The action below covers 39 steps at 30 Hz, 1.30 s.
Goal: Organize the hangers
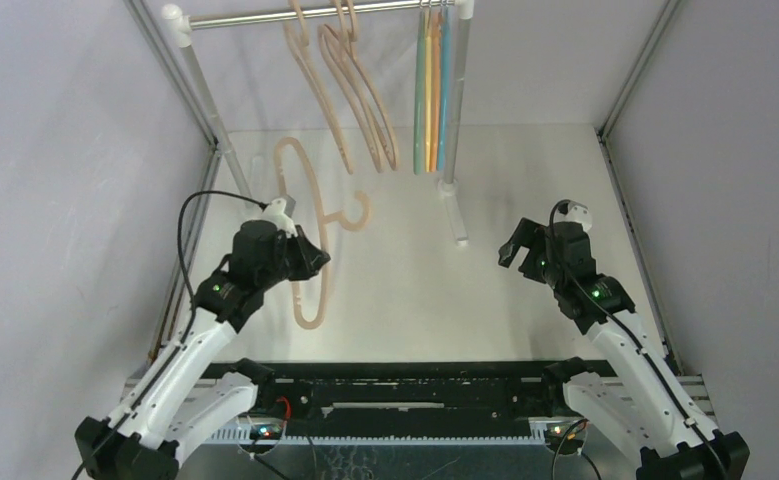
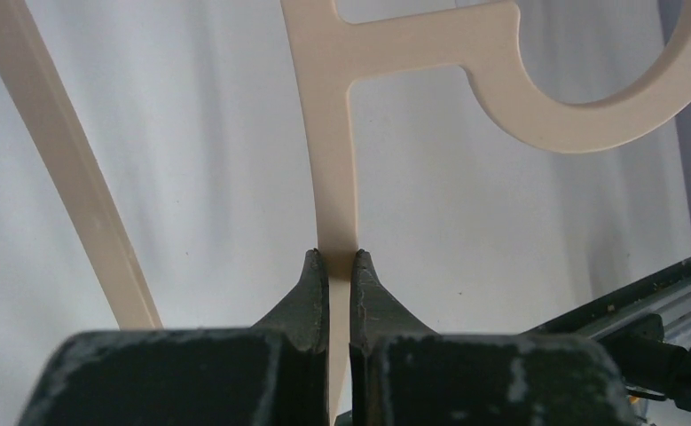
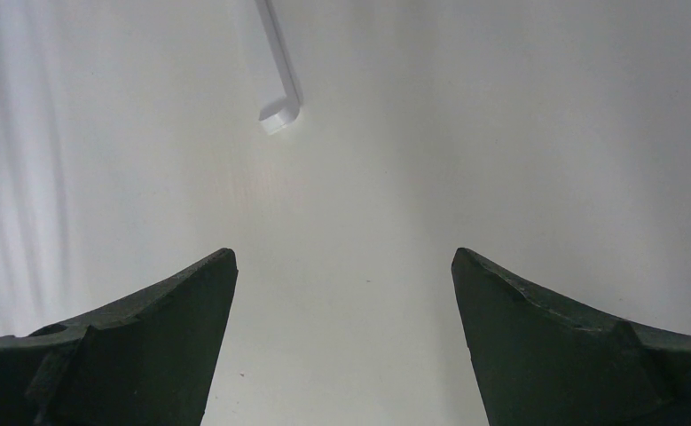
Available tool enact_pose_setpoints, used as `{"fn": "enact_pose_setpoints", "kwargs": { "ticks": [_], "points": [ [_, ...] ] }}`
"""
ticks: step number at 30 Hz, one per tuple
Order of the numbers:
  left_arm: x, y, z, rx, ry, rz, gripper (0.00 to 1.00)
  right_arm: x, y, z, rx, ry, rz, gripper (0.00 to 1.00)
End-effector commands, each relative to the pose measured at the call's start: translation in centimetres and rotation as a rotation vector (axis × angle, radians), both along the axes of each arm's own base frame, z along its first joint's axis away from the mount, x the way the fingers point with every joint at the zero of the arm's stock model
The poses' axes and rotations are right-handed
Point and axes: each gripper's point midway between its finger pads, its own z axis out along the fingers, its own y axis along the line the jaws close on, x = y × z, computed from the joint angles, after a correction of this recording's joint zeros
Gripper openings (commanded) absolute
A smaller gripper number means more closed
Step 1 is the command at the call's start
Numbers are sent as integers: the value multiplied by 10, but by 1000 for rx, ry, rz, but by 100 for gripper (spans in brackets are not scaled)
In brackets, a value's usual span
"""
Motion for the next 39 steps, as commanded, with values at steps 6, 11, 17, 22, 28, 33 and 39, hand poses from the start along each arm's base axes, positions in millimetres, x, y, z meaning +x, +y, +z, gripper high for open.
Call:
{"fn": "enact_pose_setpoints", "kwargs": {
  "ticks": [6, 11, 17, 22, 28, 33, 39],
  "points": [
    [-16, 0, 81, -155, -161, -32, 0, 7, 2, 11, -10, -41, 11, 100],
    [-27, -4, 117, -227, -237, -78, 0, 7, 2, 11, -10, -41, 8, 100],
    [-34, -8, 142, -288, -294, -119, 0, 8, 4, 12, -10, -40, 11, 100],
    [-21, -10, 166, -366, -341, -146, 0, 8, 5, 16, -12, -45, 16, 100],
    [4, -5, 199, -387, -388, -146, 0, 5, 1, 21, -22, -54, 4, 100],
    [24, 2, 220, -408, -415, -140, 0, 5, 1, 20, -21, -52, 3, 100],
    [48, 8, 231, -441, -427, -126, 0, 5, 1, 25, -22, -58, 2, 100]
  ]
}}
